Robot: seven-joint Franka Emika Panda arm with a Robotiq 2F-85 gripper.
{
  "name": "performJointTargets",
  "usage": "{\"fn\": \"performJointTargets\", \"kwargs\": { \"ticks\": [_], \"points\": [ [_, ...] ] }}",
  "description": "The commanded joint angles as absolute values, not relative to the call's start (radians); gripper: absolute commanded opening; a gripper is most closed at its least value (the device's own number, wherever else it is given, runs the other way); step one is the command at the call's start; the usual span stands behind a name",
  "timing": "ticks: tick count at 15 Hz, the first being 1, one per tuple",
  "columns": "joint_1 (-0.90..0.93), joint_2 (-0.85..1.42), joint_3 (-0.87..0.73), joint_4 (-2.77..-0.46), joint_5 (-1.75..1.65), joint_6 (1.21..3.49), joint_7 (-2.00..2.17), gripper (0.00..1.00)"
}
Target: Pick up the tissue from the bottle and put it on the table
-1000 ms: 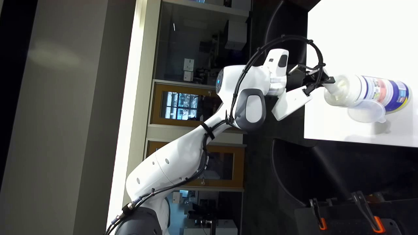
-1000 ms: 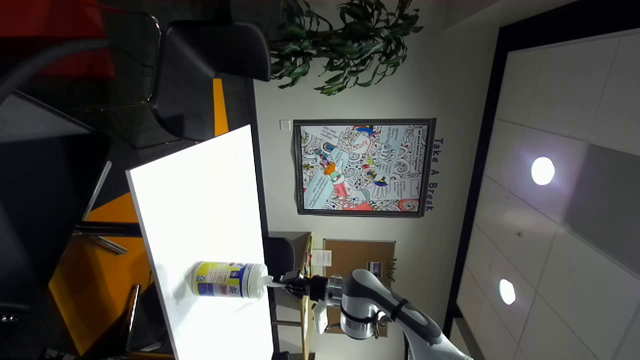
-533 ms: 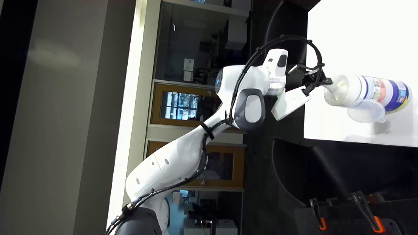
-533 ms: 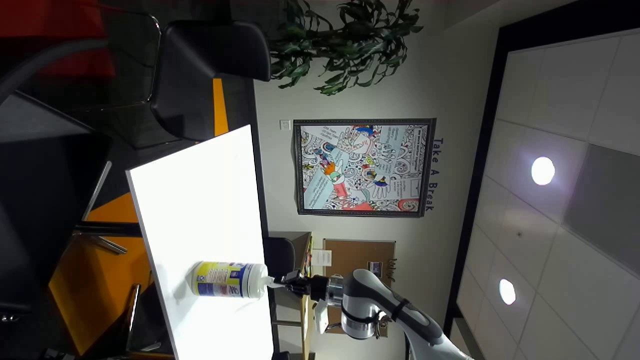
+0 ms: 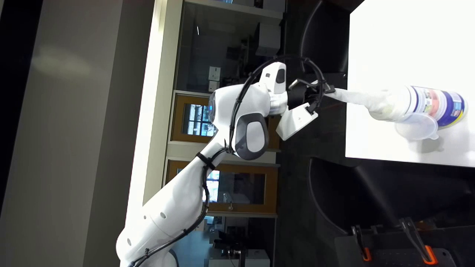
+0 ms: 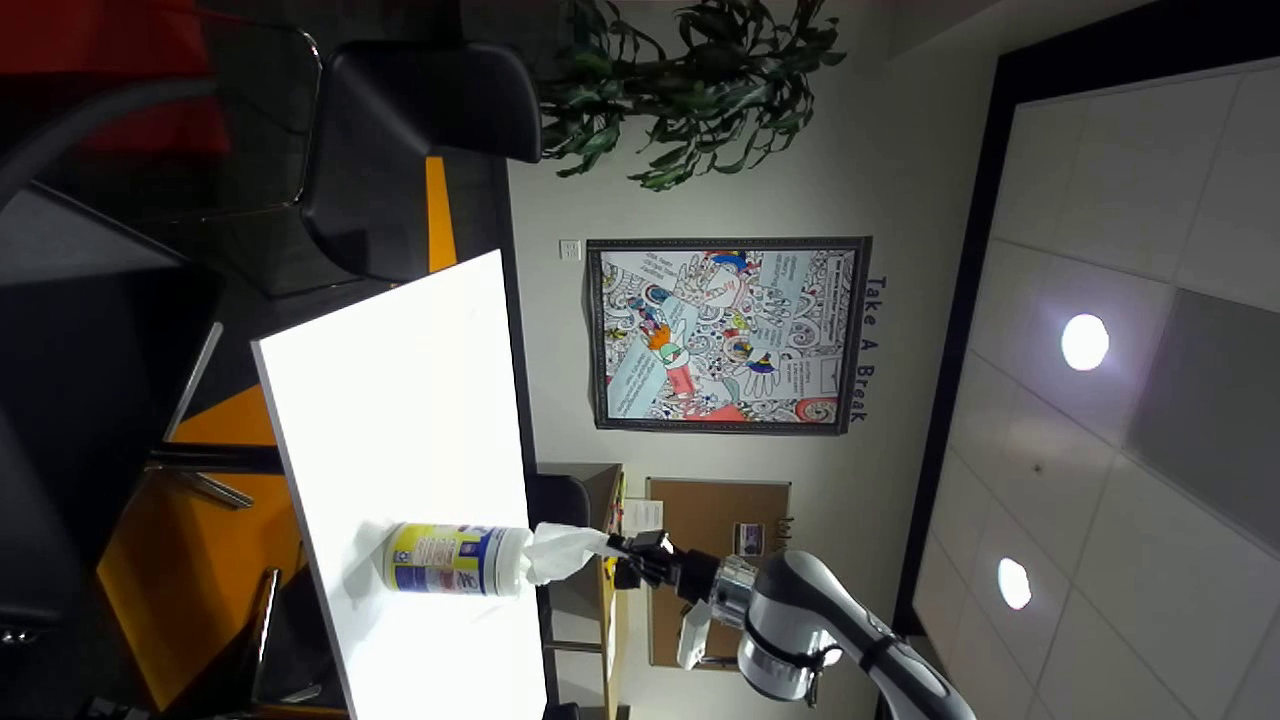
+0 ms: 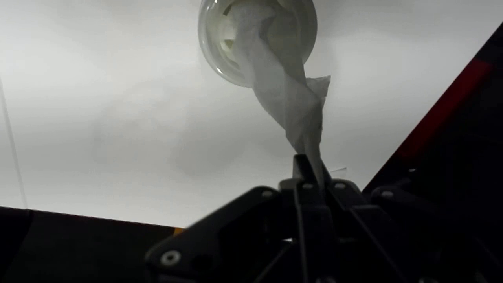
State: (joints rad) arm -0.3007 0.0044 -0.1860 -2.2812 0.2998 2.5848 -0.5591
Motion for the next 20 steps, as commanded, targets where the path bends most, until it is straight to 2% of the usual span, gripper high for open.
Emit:
{"fn": "performJointTargets", "kwargs": {
  "ticks": [1,5,9,16,20],
  "points": [
    [-0.265,-0.162,-0.214,-2.361,0.399,2.606,-0.638,0.00],
    [-0.212,-0.293,-0.272,-2.388,0.449,2.626,-0.672,0.00],
    [-0.212,-0.317,-0.319,-2.377,0.380,2.691,-0.572,0.00],
    [-0.275,-0.183,-0.431,-2.342,0.291,2.768,-0.359,0.00],
    [-0.291,-0.083,-0.477,-2.328,0.353,2.827,-0.352,0.00]
  ]
}}
